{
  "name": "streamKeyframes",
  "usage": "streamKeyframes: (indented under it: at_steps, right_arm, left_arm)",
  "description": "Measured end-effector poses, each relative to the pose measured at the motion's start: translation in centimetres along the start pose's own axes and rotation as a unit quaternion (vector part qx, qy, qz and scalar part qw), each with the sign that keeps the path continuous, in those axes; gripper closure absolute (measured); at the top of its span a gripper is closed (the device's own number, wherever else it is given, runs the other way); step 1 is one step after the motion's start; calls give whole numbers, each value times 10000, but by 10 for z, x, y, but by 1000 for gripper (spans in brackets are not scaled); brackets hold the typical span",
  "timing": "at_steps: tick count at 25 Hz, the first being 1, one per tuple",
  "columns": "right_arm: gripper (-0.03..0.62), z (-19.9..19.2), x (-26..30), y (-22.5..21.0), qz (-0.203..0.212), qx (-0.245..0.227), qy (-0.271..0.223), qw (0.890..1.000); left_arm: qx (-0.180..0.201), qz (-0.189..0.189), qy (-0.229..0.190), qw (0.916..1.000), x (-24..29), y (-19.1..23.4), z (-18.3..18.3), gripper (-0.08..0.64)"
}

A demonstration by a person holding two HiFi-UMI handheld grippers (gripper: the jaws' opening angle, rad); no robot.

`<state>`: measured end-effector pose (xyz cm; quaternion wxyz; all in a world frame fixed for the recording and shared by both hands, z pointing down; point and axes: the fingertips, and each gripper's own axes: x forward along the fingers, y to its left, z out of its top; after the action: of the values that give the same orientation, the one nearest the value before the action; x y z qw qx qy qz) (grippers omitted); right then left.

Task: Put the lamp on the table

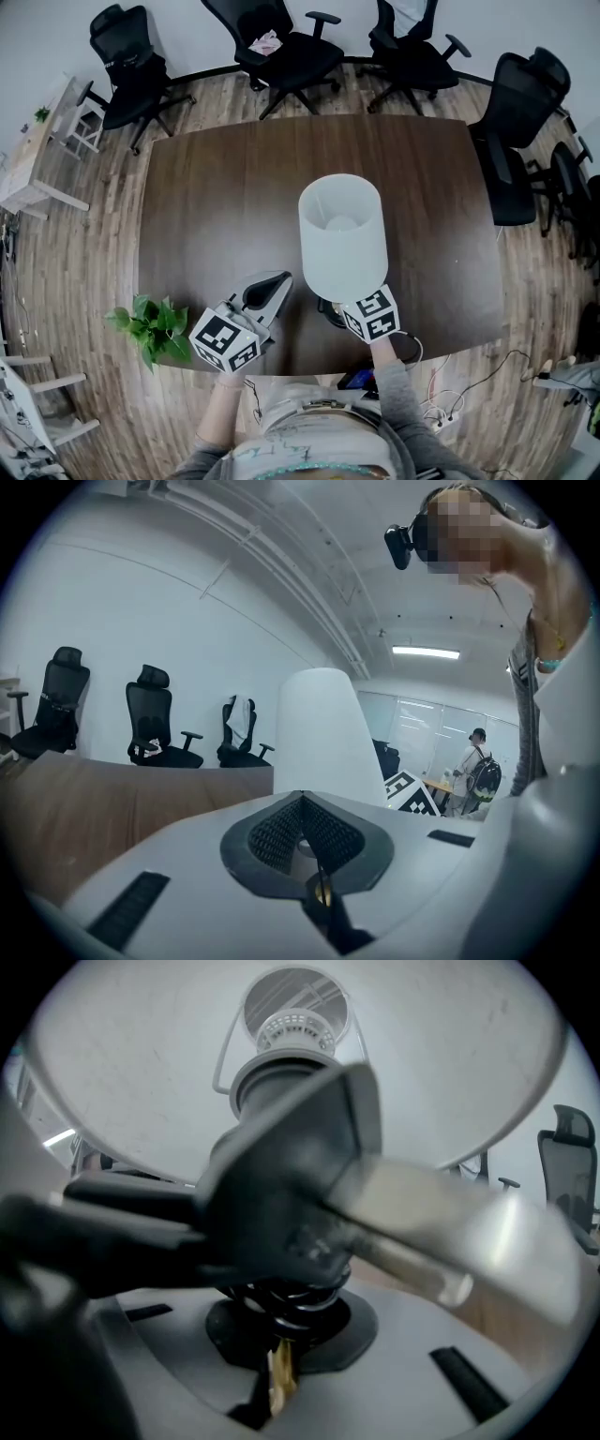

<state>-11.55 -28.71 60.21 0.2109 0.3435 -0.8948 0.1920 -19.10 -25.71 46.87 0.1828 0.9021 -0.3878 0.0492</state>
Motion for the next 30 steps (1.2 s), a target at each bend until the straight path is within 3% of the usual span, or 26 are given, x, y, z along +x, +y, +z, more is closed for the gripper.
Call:
streamKeyframes:
  at_steps: [5, 11, 16, 26, 29, 30]
  right_arm:
    - [574, -1, -4, -1, -29, 59, -18, 10000]
    - [574, -3, -6, -1, -33, 71, 1, 10000]
    - [574, -4, -5, 0, -25, 34, 16, 10000]
    - [574, -4, -6, 2, -18, 21, 27, 10000]
    - [574, -4, -6, 2, -36, 23, 32, 10000]
    - [574, -4, -6, 2, -36, 22, 36, 10000]
  left_arm:
    - [-70, -47, -29, 10000, -2, -3, 1, 548]
    - [-107, -396, -156, 9990, -4, -15, 10, 548]
    - [169, -458, -197, 9986, -4, -18, 21, 548]
    - [346, -846, -176, 9957, -1, -26, 32, 543]
    - [376, -970, -67, 9945, 4, -29, 32, 440]
    - [403, -996, -59, 9942, 5, -29, 33, 434]
